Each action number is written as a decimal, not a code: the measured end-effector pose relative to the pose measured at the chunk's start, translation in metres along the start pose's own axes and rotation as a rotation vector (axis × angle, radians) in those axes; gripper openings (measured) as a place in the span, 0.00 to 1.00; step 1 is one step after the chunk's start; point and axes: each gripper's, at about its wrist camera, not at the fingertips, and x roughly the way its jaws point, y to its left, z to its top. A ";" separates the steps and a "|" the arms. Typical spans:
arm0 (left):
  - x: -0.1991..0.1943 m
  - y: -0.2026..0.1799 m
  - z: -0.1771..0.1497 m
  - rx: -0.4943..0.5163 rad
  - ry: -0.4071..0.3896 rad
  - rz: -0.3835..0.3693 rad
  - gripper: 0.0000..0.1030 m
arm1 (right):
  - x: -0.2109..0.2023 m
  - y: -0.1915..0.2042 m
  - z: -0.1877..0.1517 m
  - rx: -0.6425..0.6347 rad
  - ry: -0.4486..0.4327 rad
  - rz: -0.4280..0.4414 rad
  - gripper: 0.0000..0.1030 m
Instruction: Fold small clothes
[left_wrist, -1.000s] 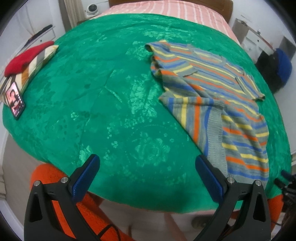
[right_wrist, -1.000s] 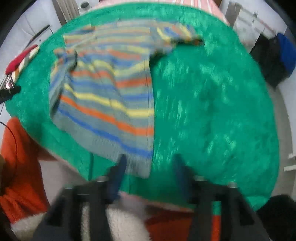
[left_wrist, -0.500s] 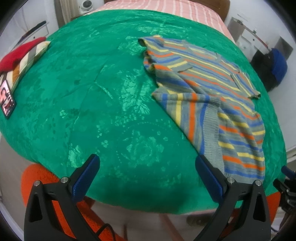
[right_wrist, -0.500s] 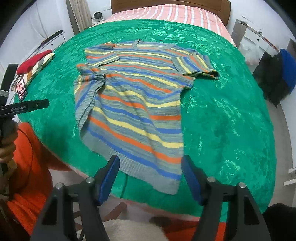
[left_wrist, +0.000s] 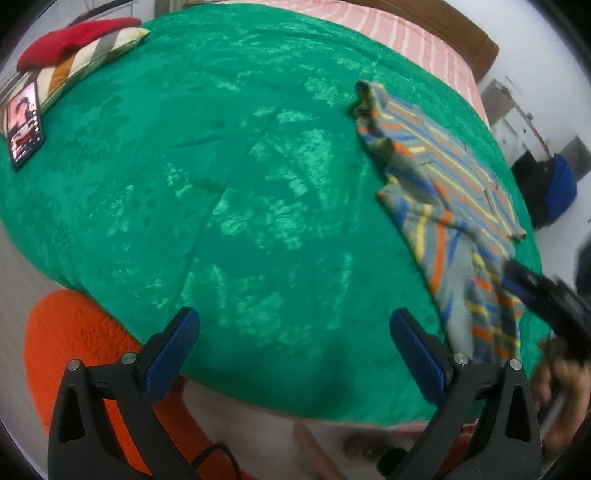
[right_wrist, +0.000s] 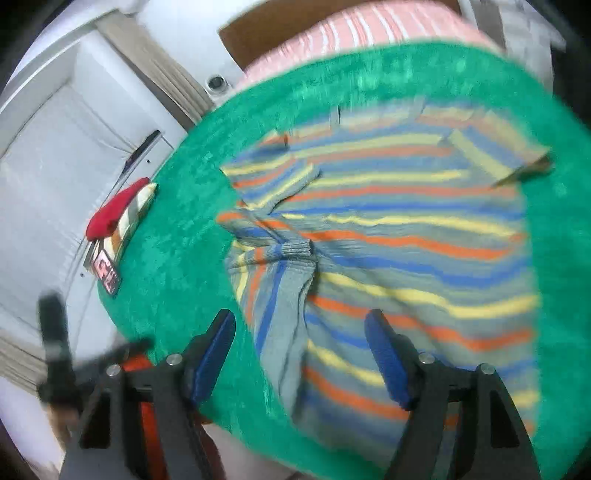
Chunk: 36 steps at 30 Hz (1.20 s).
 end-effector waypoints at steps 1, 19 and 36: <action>0.001 0.005 0.001 -0.006 -0.001 -0.005 1.00 | 0.016 -0.004 0.007 0.003 0.021 -0.010 0.70; -0.039 0.071 0.018 -0.039 -0.057 -0.222 0.99 | 0.052 0.178 -0.094 -0.605 0.085 0.325 0.04; 0.059 -0.040 -0.036 0.277 0.074 0.076 0.83 | -0.123 -0.116 -0.117 -0.034 -0.056 -0.246 0.69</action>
